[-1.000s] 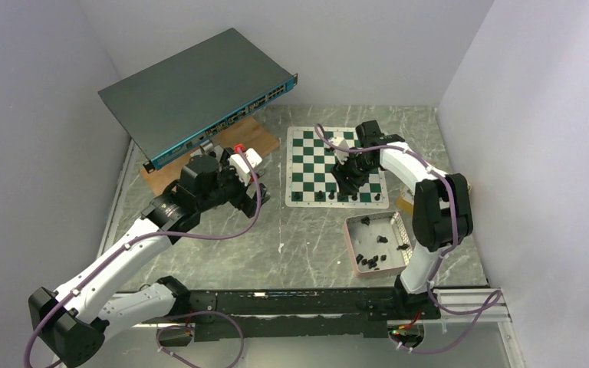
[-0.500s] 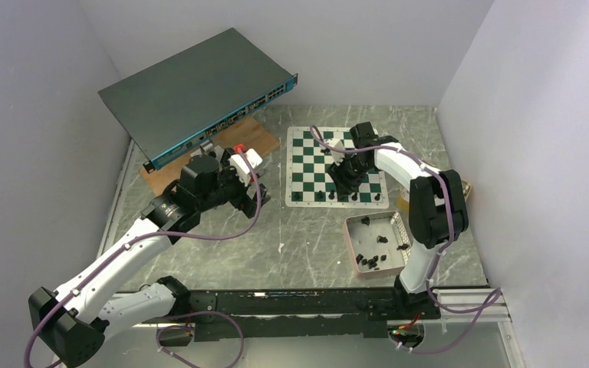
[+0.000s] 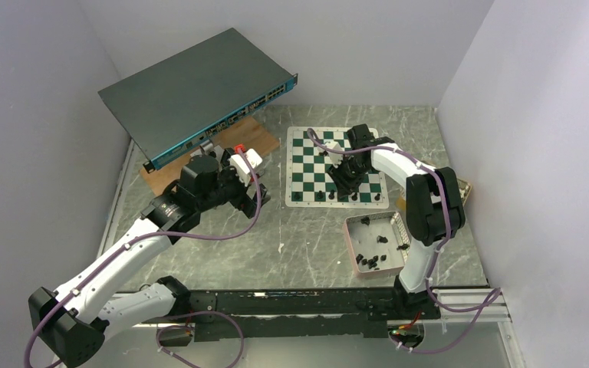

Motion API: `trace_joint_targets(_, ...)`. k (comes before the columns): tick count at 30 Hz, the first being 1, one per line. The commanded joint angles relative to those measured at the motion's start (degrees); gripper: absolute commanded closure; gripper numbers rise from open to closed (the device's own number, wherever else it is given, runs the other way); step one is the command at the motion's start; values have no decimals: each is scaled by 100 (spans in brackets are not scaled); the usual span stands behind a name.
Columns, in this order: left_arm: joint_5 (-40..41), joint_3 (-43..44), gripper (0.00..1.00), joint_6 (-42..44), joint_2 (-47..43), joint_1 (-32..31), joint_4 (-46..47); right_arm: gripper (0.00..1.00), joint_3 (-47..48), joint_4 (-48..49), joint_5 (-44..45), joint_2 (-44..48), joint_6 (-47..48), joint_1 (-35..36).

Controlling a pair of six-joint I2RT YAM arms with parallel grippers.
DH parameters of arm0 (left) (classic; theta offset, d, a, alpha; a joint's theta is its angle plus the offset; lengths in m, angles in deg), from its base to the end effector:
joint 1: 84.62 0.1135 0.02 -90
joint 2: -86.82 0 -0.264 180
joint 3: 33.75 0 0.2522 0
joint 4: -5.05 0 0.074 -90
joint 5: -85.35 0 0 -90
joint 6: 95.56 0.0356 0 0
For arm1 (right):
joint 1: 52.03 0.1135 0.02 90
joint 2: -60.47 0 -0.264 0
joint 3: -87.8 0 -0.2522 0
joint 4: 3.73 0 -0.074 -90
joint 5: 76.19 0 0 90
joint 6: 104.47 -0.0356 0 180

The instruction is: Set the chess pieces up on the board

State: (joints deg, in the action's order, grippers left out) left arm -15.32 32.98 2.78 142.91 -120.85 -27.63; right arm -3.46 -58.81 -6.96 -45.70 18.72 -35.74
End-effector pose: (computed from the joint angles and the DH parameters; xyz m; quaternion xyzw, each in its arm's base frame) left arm 0.1749 -0.1363 0.3383 0.3612 0.7443 -0.2089 0.5215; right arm 0.3481 0.1149 0.1892 -0.4318 0.8715 0.1543 0.1741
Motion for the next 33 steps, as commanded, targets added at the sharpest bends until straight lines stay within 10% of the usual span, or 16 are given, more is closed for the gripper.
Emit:
trace_joint_targets(1, -92, 90, 0, 80, -72, 10, 149, 66, 122, 124, 152, -9, -58, 17)
trace_joint_targets(33, -119, 86, 0, 98, -41, 12, 145, 83, 96, 12, 415, 135, 61, 15)
